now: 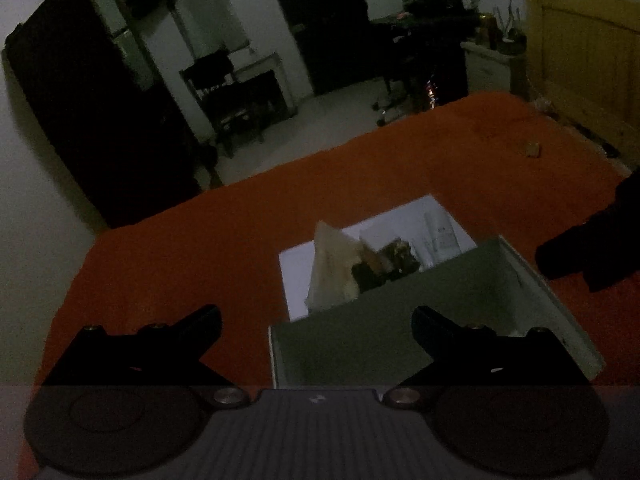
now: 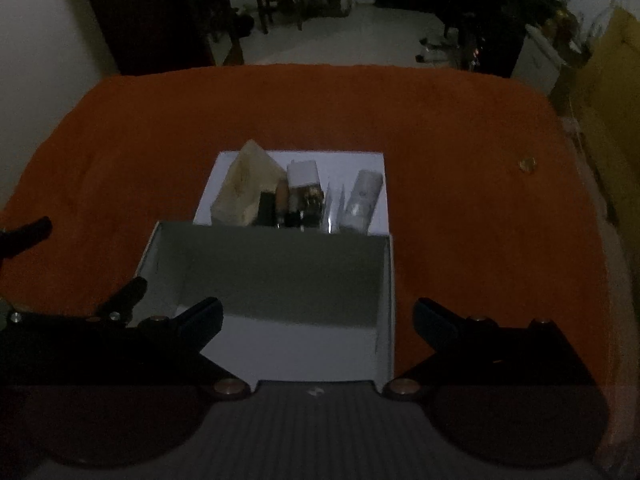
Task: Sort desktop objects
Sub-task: 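Move both tools over the white box toward the objects on the sheet, then lower the right tool onto the white remote control and close it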
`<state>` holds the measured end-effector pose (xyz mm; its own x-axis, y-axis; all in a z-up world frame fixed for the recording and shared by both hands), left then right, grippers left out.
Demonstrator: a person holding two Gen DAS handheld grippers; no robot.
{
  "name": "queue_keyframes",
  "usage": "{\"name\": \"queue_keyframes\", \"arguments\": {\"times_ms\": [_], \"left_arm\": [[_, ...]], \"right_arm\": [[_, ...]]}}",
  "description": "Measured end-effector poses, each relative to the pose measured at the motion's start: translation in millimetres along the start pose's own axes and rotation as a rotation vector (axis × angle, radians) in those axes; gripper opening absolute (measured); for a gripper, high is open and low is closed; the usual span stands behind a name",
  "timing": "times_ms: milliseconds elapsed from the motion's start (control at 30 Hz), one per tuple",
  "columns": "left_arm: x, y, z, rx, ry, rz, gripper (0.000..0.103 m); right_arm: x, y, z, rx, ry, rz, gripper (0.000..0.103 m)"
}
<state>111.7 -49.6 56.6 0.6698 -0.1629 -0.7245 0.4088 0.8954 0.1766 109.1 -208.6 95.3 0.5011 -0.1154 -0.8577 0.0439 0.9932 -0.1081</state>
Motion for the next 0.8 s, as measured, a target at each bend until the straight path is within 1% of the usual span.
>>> {"name": "queue_keyframes", "arguments": {"times_ms": [67, 133, 267, 367, 433, 500, 533, 600, 667, 733, 800], "left_arm": [[5, 2, 10, 0.031, -0.008, 0.013, 0.103], [16, 8, 18, 0.024, 0.001, 0.02, 0.103], [39, 22, 33, 0.005, 0.022, 0.033, 0.103], [57, 32, 43, -0.01, 0.038, 0.043, 0.103], [64, 39, 52, -0.017, 0.065, 0.028, 0.103], [71, 44, 59, -0.05, 0.119, 0.006, 0.103], [76, 46, 63, -0.076, 0.15, -0.025, 0.103], [81, 48, 68, -0.091, 0.167, -0.066, 0.103], [89, 48, 72, -0.06, 0.163, -0.076, 0.103], [97, 46, 75, -0.02, 0.154, -0.067, 0.103], [108, 44, 77, 0.009, 0.148, -0.065, 0.103]], "right_arm": [[7, 4, 10, -0.015, 0.01, -0.008, 0.103], [16, 8, 21, -0.03, 0.024, -0.026, 0.103], [34, 8, 44, -0.036, 0.021, -0.078, 0.103], [46, 3, 56, -0.019, 0.045, -0.083, 0.103], [52, -1, 62, 0.005, 0.078, -0.079, 0.103], [57, -6, 69, 0.022, 0.094, -0.063, 0.103], [59, -8, 73, 0.029, 0.1, -0.053, 0.103], [60, -13, 85, 0.034, 0.077, -0.061, 0.103], [62, -16, 94, 0.031, 0.049, -0.07, 0.103], [66, -18, 103, 0.021, 0.031, -0.075, 0.103], [75, -19, 107, 0.009, 0.033, -0.069, 0.103]]}}
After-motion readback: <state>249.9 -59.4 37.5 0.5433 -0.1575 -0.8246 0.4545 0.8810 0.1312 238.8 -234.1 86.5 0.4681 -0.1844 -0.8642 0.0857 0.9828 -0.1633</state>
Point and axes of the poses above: each gripper's, at about its wrist camera, not at the fingertips, and x roughly the way its jaws point, y to its left, z to its top, the point moved 5 cm from there along x, roughly the way its jaws point, and after that the axes turned 14 degrees about -z, right-handed, at the moved point
